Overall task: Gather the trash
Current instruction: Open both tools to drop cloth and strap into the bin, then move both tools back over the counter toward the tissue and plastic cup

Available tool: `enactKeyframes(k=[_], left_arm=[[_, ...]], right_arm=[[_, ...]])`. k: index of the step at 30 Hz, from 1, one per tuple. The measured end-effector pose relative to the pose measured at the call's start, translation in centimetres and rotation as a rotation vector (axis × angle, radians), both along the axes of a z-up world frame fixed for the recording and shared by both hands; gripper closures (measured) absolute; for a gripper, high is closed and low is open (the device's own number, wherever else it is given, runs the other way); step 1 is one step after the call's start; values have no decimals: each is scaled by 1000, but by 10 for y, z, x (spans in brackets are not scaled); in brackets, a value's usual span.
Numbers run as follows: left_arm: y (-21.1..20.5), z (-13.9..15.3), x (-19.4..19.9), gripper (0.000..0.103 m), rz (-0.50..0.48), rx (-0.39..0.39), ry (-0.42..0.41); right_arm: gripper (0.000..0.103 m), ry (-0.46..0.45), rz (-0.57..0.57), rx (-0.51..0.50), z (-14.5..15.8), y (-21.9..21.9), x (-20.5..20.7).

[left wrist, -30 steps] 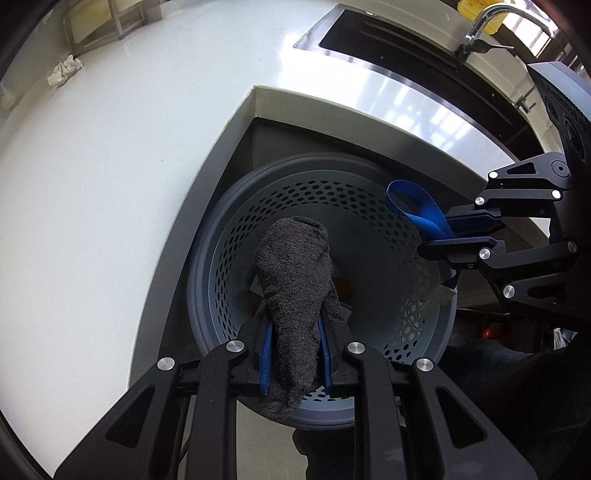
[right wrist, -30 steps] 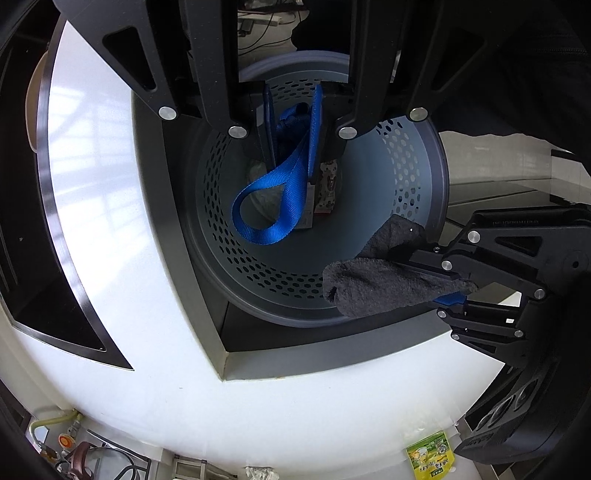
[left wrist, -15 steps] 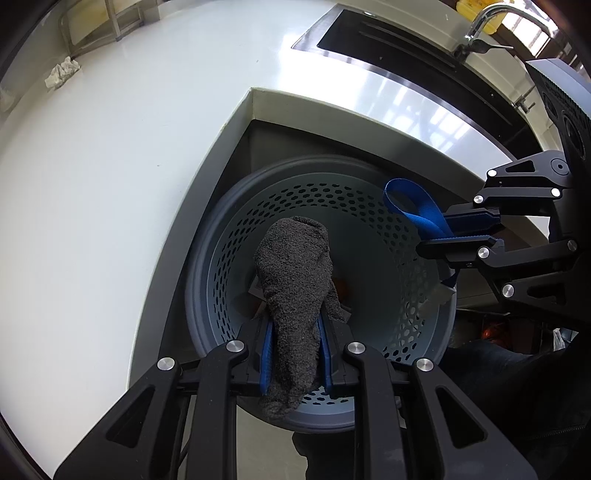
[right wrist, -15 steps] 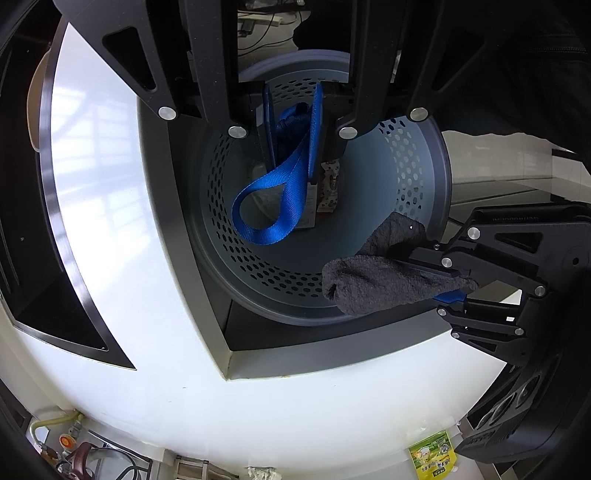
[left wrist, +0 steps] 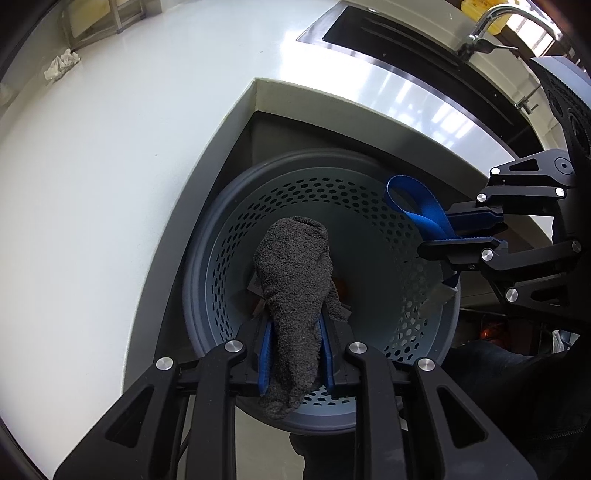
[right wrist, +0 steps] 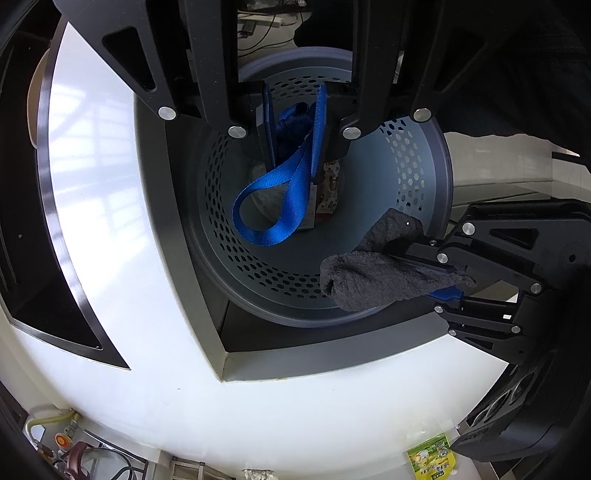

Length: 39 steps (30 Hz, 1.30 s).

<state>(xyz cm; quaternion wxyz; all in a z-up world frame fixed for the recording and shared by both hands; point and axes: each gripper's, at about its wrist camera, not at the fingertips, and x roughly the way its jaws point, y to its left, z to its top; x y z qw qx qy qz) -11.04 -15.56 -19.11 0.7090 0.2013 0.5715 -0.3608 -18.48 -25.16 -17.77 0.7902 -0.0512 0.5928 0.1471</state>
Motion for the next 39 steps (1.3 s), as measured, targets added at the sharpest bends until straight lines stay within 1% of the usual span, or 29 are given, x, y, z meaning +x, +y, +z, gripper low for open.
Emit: enactKeyframes(k=[3, 5, 6, 7, 8, 10, 12, 14, 17, 19, 21, 23, 25, 27, 30, 32, 33, 36, 37, 39], left_arm=[[0, 0, 0, 80, -5, -3, 4], [0, 0, 1, 79, -4, -12, 7], [-1, 0, 1, 77, -4, -15, 9], [-1, 0, 1, 72, -3, -16, 10], [-2, 0, 1, 66, -3, -20, 9], [-3, 2, 0, 63, -7, -24, 4], [-4, 5, -1, 61, -10, -29, 0], [-5, 8, -1, 57, -8, -35, -6], [-6, 14, 1, 53, 6, -40, -18], [-6, 19, 5, 51, 19, -44, -27], [-6, 24, 7, 51, 38, -47, -40], [-5, 31, 10, 49, 65, -49, -56], [-3, 40, 13, 47, 103, -59, -81], [-3, 50, 16, 46, 143, -67, -113], [-1, 68, 22, 43, 200, -79, -159], [-2, 79, 25, 37, 229, -84, -198], [-2, 85, 27, 36, 245, -88, -217], [4, 100, 39, 30, 294, -104, -266], [7, 105, 44, 27, 310, -107, -284], [14, 113, 56, 26, 340, -125, -307]], right_arm=[[80, 1, 4, -3, -1, 1, 0], [72, -2, 4, -7, 0, 1, -1], [62, -7, 3, -7, 1, 1, -1], [55, -12, 0, -8, 1, 0, -1], [54, -13, -1, -9, 2, 0, -1], [53, -15, -4, -11, 2, -1, -1], [50, -16, -9, -10, 4, -4, -1], [50, -20, -13, -7, 6, -6, -1], [48, -29, -16, 1, 9, -10, -3], [45, -38, -16, 8, 12, -12, -2], [44, -49, -14, 21, 15, -15, 0], [42, -62, -9, 42, 19, -19, 2], [37, -86, -4, 68, 27, -24, 4], [35, -115, 7, 91, 35, -30, 8], [35, -152, 23, 125, 46, -38, 18], [35, -179, 30, 148, 53, -43, 26], [34, -194, 34, 155, 57, -44, 30], [29, -236, 33, 166, 70, -48, 43], [29, -244, 29, 168, 74, -48, 49], [28, -259, 13, 173, 80, -49, 61]])
